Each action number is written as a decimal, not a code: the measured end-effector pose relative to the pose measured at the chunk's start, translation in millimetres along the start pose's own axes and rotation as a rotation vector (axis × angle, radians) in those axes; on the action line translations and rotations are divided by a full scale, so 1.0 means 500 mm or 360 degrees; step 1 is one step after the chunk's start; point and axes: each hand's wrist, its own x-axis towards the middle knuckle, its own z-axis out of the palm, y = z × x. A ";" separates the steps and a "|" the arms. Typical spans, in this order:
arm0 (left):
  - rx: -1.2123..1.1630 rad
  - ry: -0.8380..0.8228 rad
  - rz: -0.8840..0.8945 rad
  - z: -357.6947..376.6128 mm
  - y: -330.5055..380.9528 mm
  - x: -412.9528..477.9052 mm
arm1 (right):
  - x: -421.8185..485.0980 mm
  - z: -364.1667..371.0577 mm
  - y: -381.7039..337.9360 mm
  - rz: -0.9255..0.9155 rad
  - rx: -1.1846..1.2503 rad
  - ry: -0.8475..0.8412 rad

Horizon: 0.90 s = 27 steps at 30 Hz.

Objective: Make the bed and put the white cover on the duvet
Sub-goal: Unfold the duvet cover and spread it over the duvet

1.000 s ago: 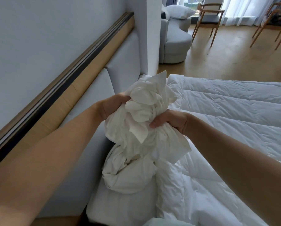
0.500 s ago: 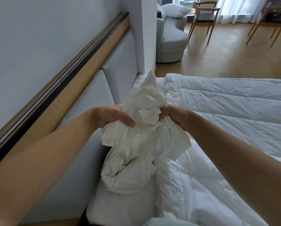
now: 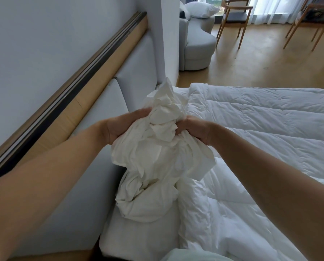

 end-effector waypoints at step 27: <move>0.1867 0.1754 0.1126 0.082 -0.048 0.056 | -0.020 0.077 0.025 -0.0374 -0.0114 0.0681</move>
